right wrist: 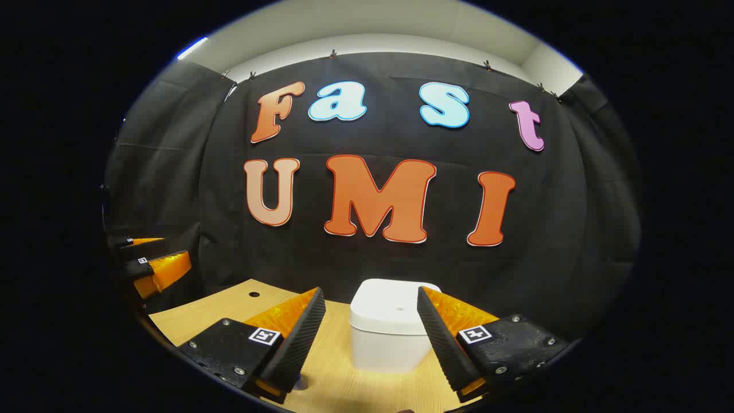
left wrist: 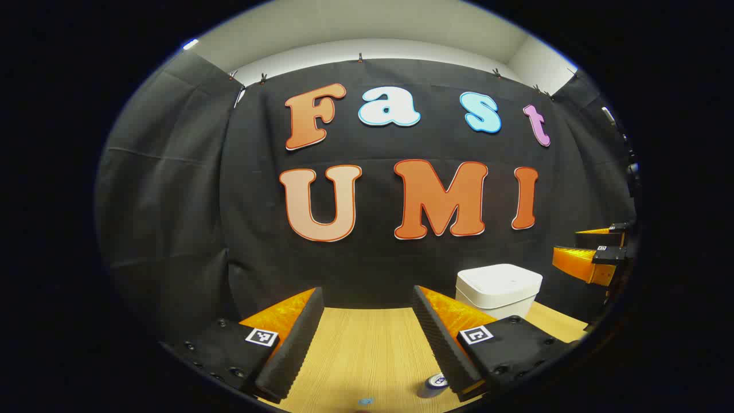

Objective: Press the lid of the desktop garbage bin to open it, pick up the crumpled paper on the desktop and throw it into the bin, then pick up the pop can on the desktop and drop it into the bin, and finally close the garbage bin lid.

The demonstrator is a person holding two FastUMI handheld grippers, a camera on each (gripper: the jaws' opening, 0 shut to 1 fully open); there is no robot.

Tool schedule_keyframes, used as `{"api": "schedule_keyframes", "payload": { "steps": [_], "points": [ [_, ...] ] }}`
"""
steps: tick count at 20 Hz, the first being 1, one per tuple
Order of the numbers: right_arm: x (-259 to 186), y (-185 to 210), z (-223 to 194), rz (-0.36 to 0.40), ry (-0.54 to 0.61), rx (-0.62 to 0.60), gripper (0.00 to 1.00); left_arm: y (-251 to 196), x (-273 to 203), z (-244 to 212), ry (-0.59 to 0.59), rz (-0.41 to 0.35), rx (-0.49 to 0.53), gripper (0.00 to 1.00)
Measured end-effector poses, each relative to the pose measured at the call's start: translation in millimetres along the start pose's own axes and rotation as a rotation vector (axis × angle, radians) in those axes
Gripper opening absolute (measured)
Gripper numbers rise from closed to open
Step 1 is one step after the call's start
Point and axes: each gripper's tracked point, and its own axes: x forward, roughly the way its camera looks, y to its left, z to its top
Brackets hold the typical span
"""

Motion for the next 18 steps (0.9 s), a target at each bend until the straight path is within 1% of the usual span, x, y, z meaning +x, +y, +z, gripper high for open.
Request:
{"api": "schedule_keyframes", "payload": {
  "steps": [10, 15, 18],
  "points": [
    [7, 17, 3, -0.022, 0.013, -0.014, 0.97, 1, 0, -3, -0.011, -0.041, 0.017, 1.0],
    [15, 18, 9, -0.063, 0.009, -0.04, 0.97, 7, 9, 1, -0.027, -0.062, 0.026, 0.99],
    [18, 14, 14, -0.095, 0.011, -0.057, 0.96, 5, 11, 2, -0.035, -0.088, 0.027, 0.99]
  ]
}}
